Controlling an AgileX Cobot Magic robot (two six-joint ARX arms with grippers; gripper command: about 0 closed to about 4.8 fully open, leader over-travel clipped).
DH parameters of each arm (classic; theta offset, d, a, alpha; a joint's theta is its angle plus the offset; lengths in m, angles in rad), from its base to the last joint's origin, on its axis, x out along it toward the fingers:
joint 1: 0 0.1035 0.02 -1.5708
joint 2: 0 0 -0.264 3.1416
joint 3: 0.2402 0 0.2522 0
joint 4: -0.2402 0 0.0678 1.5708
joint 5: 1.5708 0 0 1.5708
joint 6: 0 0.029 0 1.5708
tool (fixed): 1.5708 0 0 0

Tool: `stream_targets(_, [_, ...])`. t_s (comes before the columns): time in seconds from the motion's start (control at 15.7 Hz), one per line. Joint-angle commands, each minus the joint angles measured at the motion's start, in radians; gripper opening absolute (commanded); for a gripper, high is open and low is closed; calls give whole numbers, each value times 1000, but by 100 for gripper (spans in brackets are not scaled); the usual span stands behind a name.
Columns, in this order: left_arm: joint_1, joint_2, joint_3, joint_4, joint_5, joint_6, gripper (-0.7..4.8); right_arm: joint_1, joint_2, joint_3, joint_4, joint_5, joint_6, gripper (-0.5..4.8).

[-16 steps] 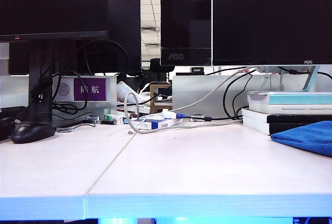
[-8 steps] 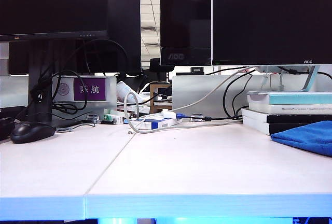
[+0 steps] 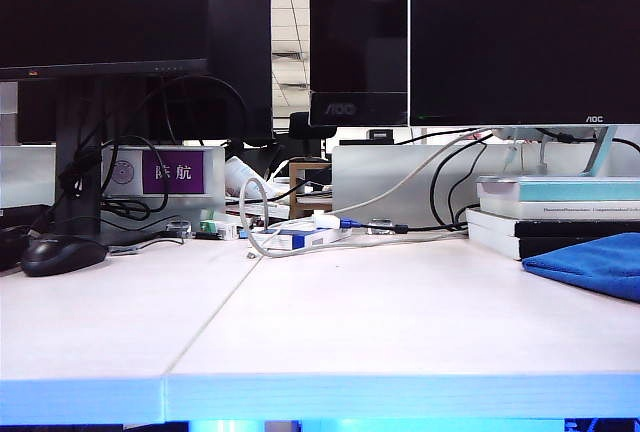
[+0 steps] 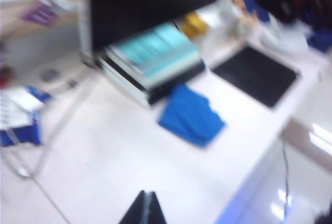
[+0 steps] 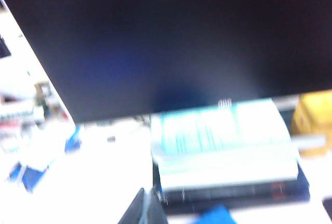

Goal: Wipe the table from right to left using the rag.

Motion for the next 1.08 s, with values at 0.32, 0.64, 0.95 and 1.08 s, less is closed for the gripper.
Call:
stream_targets(0.32, [-100,30,19,-3,-72,-5,-6,0,80,5,-318,-3,-42,-1])
stream_targets(0.64, [-100,31,24,18,-68,4,-6,0,188,5,-397,-17,-68,-1])
stream_targets(0.95, [-100,31,24,18,-64,4,-6,0,304,5,-377,-12,-93,6])
stream_targets(1.08, [-100,31,24,18,-65,7,-6,0,362,4,-378,-5,-135,155])
